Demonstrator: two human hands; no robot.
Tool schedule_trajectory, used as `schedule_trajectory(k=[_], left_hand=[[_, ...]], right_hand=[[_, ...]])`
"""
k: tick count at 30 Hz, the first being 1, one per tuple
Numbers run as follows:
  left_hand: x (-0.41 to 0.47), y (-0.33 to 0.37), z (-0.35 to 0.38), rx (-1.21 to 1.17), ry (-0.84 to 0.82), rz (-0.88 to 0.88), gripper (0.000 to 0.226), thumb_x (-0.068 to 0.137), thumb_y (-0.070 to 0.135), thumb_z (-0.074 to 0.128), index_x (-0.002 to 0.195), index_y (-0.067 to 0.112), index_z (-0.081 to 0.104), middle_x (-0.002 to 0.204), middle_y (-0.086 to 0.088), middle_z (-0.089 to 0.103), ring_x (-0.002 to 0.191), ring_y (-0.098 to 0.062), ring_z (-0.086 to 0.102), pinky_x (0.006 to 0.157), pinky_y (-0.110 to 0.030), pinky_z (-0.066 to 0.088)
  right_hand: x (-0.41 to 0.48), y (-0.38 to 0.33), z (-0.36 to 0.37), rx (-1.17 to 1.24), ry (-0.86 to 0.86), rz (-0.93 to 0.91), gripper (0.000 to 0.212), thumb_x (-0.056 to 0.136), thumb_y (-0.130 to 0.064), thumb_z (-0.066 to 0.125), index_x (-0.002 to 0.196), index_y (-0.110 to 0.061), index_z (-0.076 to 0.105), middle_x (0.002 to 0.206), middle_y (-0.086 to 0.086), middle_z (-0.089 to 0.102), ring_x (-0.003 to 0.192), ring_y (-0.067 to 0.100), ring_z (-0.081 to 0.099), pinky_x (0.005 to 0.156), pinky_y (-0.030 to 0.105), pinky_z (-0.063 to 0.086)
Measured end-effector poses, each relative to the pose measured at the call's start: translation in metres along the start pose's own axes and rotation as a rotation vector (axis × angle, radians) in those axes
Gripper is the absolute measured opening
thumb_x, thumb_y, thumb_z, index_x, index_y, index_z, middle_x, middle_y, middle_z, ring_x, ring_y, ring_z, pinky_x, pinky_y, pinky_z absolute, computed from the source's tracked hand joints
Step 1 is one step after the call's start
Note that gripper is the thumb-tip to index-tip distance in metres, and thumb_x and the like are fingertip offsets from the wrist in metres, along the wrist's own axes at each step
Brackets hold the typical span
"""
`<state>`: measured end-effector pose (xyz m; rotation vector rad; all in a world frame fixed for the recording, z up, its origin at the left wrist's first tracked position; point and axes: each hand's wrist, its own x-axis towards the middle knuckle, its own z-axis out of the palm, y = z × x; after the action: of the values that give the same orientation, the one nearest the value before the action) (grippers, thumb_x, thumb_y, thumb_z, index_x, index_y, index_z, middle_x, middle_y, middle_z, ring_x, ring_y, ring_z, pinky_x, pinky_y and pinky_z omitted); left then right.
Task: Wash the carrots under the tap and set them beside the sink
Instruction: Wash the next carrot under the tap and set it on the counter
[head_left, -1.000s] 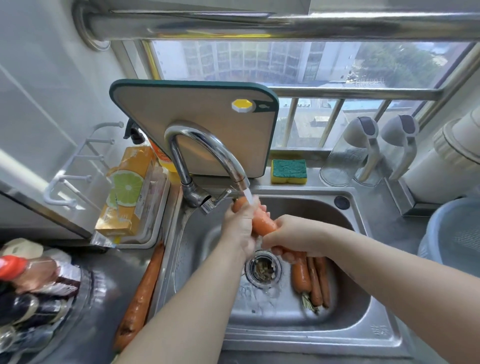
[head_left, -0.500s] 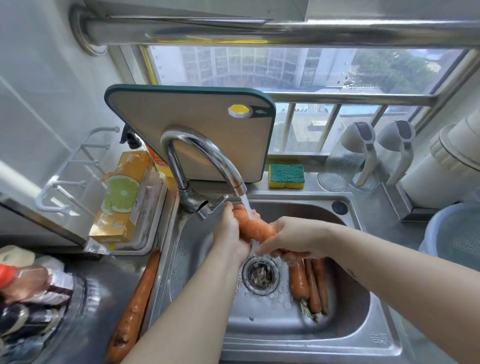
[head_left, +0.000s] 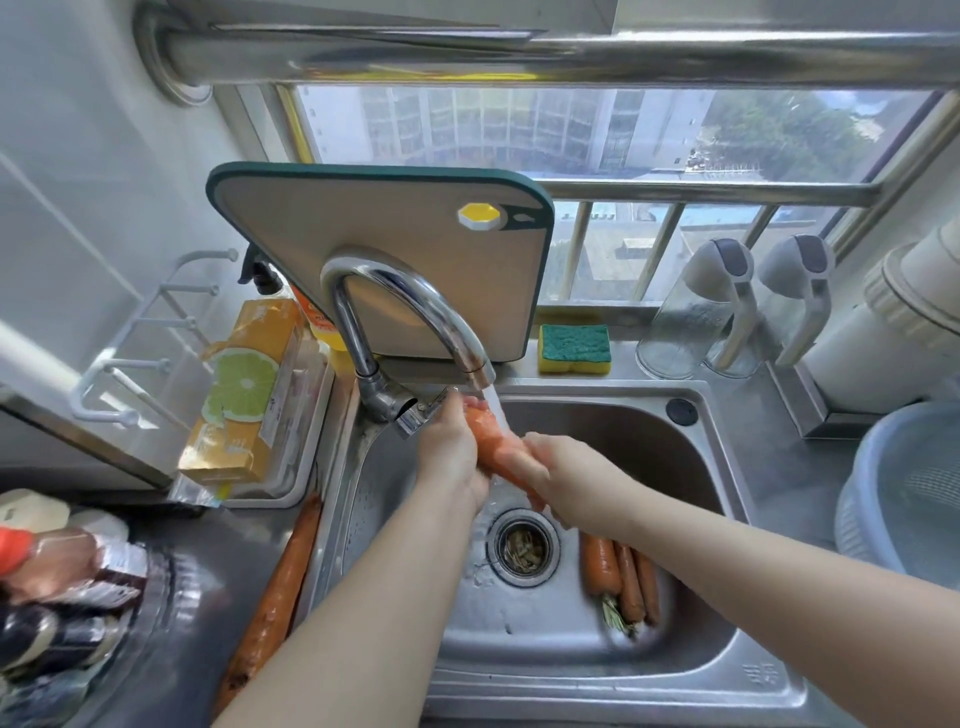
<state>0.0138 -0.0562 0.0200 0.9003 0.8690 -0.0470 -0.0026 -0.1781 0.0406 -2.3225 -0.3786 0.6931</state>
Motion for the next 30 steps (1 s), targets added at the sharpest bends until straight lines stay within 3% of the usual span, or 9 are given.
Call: schedule_trajectory(k=[3,5,10,13,17,20,23,26,30], left_hand=[[0.005,0.006,-0.008,-0.048,-0.018,-0.108,0.034,0.098,0.029,0.046,0.067,0.015,0.047,0.067,-0.005,0.055,0.058,-0.017,0.054,0.061,-0.032,0.049],[0.006,0.001,-0.011,-0.083,-0.038,-0.171,0.036,0.099,0.034,0.044,0.067,0.017,0.047,0.063,-0.001,0.056,0.053,-0.014,0.054,0.058,-0.03,0.049],[0.002,-0.007,-0.003,-0.065,-0.112,-0.177,0.035,0.098,0.043,0.041,0.1,0.011,0.056,0.069,-0.006,0.065,0.068,-0.016,0.06,0.057,-0.03,0.05],[-0.001,-0.003,0.0,-0.033,-0.217,-0.179,0.04,0.099,0.04,0.039,0.075,0.012,0.055,0.052,0.0,0.063,0.067,-0.016,0.056,0.064,-0.03,0.043],[-0.002,0.008,0.011,0.021,-0.266,-0.231,0.036,0.098,0.041,0.038,0.077,0.017,0.055,0.075,0.0,0.06,0.069,-0.016,0.054,0.067,-0.029,0.043],[-0.001,0.013,0.02,0.04,-0.277,-0.277,0.045,0.096,0.048,0.032,0.083,0.015,0.059,0.08,-0.004,0.06,0.073,-0.02,0.053,0.072,-0.03,0.041],[0.0,0.012,0.027,0.02,-0.293,-0.303,0.055,0.094,0.058,0.029,0.087,0.014,0.06,0.082,-0.007,0.062,0.079,-0.022,0.052,0.082,-0.035,0.043],[0.003,0.01,0.024,0.022,-0.304,-0.327,0.057,0.091,0.061,0.03,0.086,0.015,0.063,0.083,-0.006,0.063,0.085,-0.023,0.053,0.093,-0.04,0.041],[0.01,0.006,0.011,0.015,-0.294,-0.255,0.052,0.093,0.055,0.033,0.088,0.011,0.06,0.087,-0.008,0.062,0.079,-0.022,0.055,0.08,-0.035,0.045]], right_hand=[[-0.007,0.003,0.008,-0.166,-0.015,-0.178,0.023,0.097,-0.027,0.048,0.113,-0.011,0.048,0.106,0.006,0.06,0.086,0.015,0.05,0.072,0.027,0.033],[-0.006,0.006,0.008,-0.169,-0.04,-0.17,0.022,0.096,-0.022,0.048,0.115,-0.011,0.047,0.11,0.005,0.059,0.092,0.018,0.052,0.074,0.027,0.033],[0.006,0.001,0.001,0.025,0.066,0.057,0.041,0.094,-0.05,0.045,0.089,-0.012,0.058,0.072,0.003,0.061,0.055,0.014,0.052,0.056,0.027,0.04],[0.008,-0.001,-0.009,0.248,-0.039,0.148,0.055,0.093,-0.058,0.038,0.079,-0.009,0.058,0.057,0.005,0.055,0.043,0.017,0.048,0.05,0.029,0.036],[-0.001,-0.002,-0.025,0.363,-0.113,0.151,0.049,0.097,-0.05,0.038,0.093,-0.006,0.059,0.068,0.005,0.061,0.051,0.017,0.054,0.053,0.03,0.042],[-0.01,-0.002,-0.029,0.392,-0.087,0.144,0.036,0.097,-0.04,0.045,0.106,-0.007,0.055,0.079,0.004,0.064,0.061,0.018,0.06,0.057,0.027,0.05],[-0.016,0.004,-0.027,0.453,-0.038,0.136,0.024,0.095,-0.035,0.052,0.103,-0.013,0.054,0.078,0.003,0.064,0.058,0.016,0.059,0.056,0.027,0.049],[-0.019,0.01,-0.032,0.34,-0.053,0.11,0.019,0.093,-0.038,0.055,0.101,-0.021,0.054,0.073,-0.001,0.061,0.053,0.009,0.054,0.054,0.023,0.045],[-0.023,0.011,-0.047,-0.048,-0.196,0.053,0.027,0.09,-0.046,0.057,0.108,-0.026,0.055,0.077,-0.011,0.061,0.065,0.005,0.056,0.062,0.019,0.045]])
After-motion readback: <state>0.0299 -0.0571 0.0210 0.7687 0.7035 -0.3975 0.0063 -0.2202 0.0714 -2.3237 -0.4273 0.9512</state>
